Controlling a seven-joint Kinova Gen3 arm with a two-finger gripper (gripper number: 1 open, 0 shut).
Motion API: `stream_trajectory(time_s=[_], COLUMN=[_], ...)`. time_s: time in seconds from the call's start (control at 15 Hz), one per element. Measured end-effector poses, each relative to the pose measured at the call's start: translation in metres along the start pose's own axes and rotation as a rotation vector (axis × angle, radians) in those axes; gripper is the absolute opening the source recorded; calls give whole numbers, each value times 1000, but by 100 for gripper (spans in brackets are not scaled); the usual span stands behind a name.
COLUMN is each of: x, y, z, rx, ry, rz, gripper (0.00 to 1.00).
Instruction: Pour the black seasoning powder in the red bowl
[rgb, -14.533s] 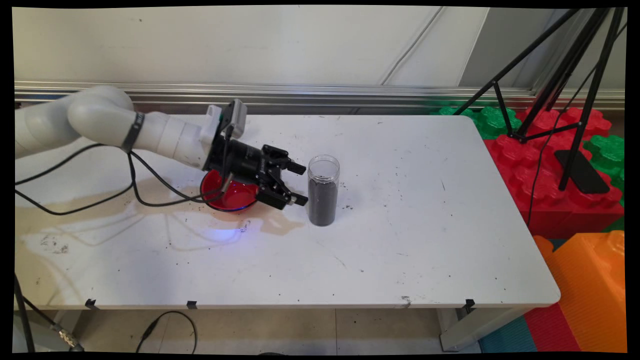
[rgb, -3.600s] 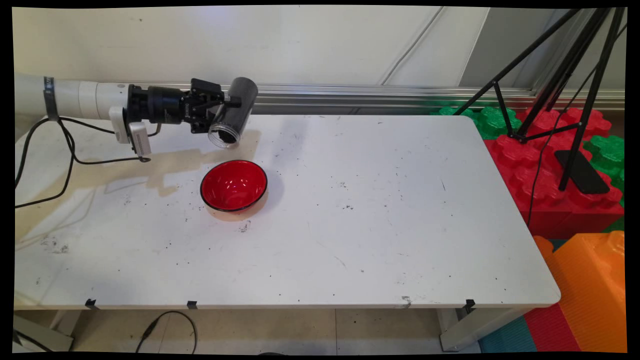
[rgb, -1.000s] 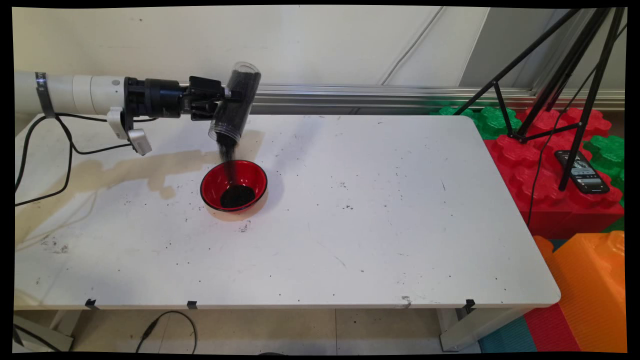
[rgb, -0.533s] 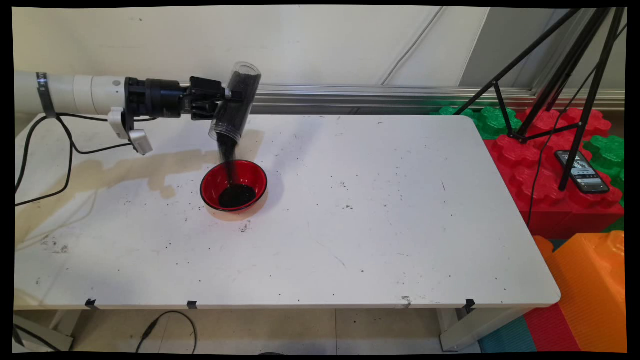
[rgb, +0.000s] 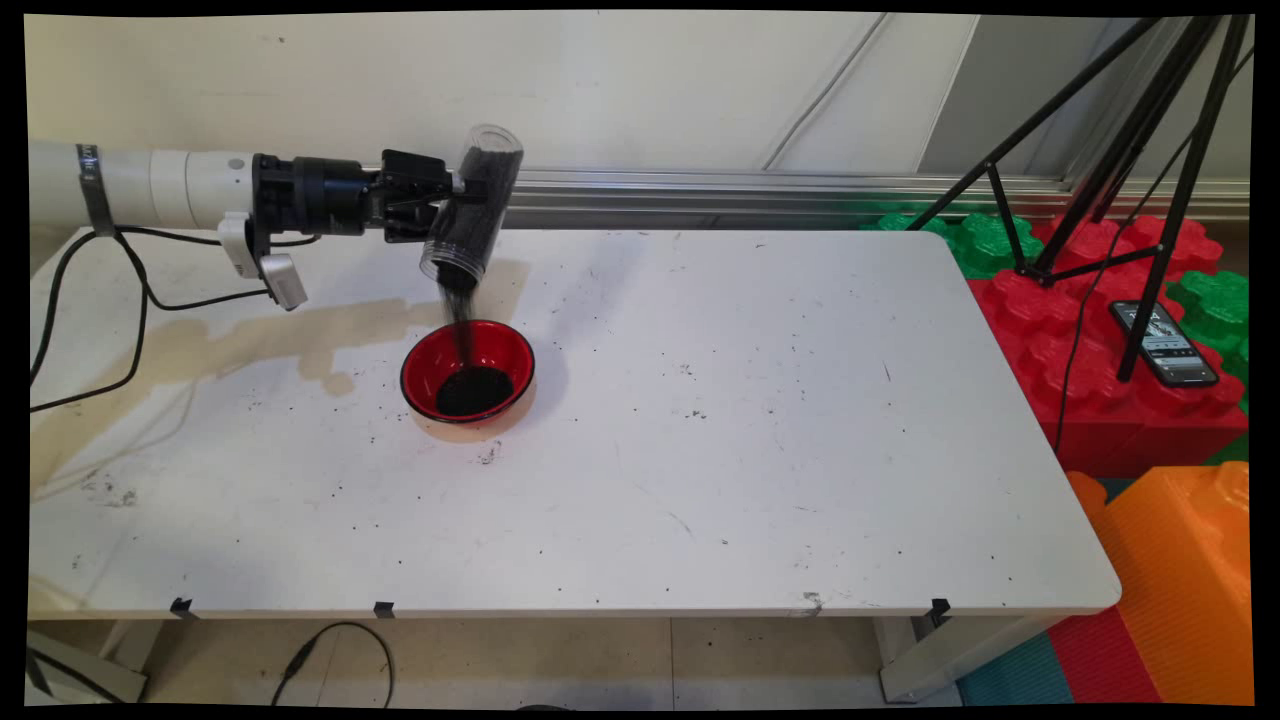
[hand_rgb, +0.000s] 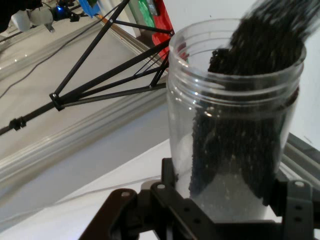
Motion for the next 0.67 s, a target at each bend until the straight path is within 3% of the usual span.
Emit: stream_trajectory(time_s=[0.67], x=[0], y=[3], z=[4], rx=[-14], ry=[2], rz=[-166], gripper=[0])
